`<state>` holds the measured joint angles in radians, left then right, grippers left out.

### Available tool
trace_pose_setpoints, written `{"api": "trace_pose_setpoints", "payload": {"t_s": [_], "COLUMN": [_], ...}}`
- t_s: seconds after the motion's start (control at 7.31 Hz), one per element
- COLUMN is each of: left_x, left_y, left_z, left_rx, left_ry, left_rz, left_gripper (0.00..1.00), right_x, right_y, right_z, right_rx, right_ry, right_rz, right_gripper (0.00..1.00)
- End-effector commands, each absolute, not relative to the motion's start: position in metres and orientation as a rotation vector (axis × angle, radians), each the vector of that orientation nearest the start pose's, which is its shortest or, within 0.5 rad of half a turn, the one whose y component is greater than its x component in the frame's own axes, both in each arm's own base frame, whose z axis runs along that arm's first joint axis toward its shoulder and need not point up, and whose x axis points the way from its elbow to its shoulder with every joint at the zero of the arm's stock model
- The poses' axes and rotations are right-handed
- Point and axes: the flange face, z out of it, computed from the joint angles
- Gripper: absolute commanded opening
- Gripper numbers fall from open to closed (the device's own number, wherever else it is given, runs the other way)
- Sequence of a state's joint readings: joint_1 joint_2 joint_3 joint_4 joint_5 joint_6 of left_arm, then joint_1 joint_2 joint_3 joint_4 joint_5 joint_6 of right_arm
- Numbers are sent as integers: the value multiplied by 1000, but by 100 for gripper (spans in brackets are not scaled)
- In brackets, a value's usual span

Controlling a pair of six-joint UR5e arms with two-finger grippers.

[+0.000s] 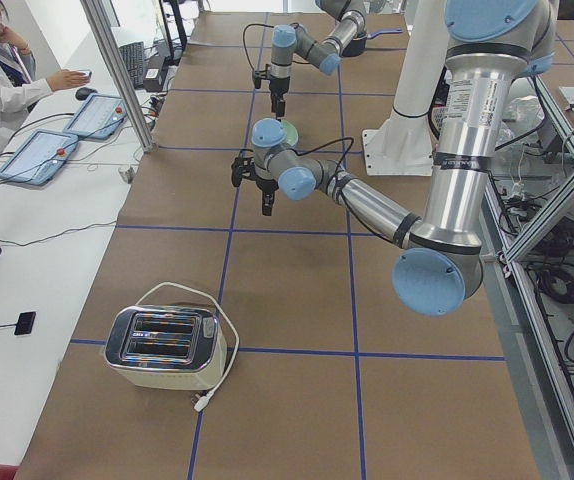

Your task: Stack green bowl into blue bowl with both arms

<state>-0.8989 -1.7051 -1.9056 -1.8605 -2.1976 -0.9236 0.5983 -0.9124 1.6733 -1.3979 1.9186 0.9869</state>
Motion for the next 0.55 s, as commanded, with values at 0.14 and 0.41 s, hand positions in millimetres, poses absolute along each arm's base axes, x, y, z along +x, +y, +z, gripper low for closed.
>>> {"api": "trace_pose_setpoints", "payload": {"t_s": [0.14, 0.41], "left_x": [264, 212], "left_y": [-468, -466], "left_z": [404, 442], "left_rx": [106, 135], "left_ry": [926, 892], "left_rz": [48, 99], "left_gripper": [87, 97], "right_x": [-469, -416], "right_y": [-463, -478], "right_z": [203, 220], "right_rx": [274, 287], "right_ry": [-969, -967], "right_rz": [-89, -24], "right_gripper": [100, 100]}}
